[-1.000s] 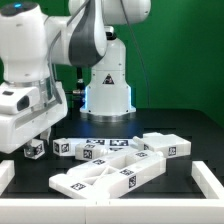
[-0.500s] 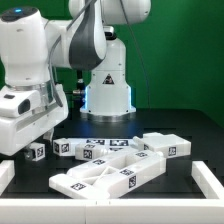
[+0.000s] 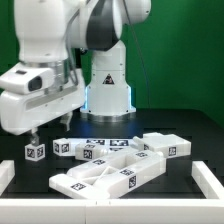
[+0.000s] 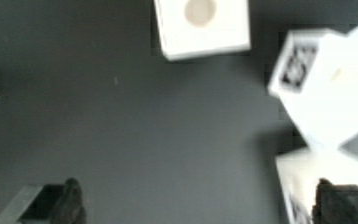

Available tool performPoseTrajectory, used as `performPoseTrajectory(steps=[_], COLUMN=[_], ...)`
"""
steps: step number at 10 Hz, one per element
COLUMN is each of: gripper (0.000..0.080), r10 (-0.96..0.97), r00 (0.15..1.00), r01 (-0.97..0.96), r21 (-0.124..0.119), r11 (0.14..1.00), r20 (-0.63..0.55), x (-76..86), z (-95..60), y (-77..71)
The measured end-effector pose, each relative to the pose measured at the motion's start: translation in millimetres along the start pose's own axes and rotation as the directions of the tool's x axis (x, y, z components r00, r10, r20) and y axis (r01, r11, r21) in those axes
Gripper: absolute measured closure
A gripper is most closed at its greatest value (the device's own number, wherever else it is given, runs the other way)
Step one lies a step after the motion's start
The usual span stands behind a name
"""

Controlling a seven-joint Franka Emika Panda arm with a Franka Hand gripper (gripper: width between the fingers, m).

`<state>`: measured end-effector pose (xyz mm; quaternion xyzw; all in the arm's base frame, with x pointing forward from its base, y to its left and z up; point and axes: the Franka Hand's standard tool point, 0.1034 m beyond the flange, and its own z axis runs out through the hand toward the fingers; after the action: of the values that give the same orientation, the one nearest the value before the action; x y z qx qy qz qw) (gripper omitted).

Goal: Assemble chair

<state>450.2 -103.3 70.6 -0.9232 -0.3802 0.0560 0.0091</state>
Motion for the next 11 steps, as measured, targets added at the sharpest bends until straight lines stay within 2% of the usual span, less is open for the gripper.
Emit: performPoseTrajectory(steps=[1, 2, 3, 7, 9, 10, 11], gripper=[0.0151, 0.0151, 0.0151, 0.0151, 0.0151, 0.0151, 0.0151], r10=[0.091, 0.083, 0.02, 0.027, 0.236, 0.293, 0.425], r00=[0.996, 0.996, 1.0, 1.0, 0.97, 0.953, 0.901], r01=[-0.091, -0.083, -0.02, -0.028, -0.237, -0.295, -0.426], r21=[-0.016, -0.026, -0.023, -0.02, -0.012, -0.018, 0.012], r11=[0.996, 0.996, 1.0, 0.999, 0.971, 0.955, 0.905], r20=[-0.007, -0.012, -0.017, -0.014, -0.052, -0.073, -0.084], x=[27.9, 39.3, 27.1, 26.5, 30.1, 35.2, 40.8], z=[-4.6, -5.4, -2.6, -0.6, -2.2, -1.4, 3.8], y=[-1.3, -0.1, 3.9, 3.3, 4.9, 2.7, -4.5])
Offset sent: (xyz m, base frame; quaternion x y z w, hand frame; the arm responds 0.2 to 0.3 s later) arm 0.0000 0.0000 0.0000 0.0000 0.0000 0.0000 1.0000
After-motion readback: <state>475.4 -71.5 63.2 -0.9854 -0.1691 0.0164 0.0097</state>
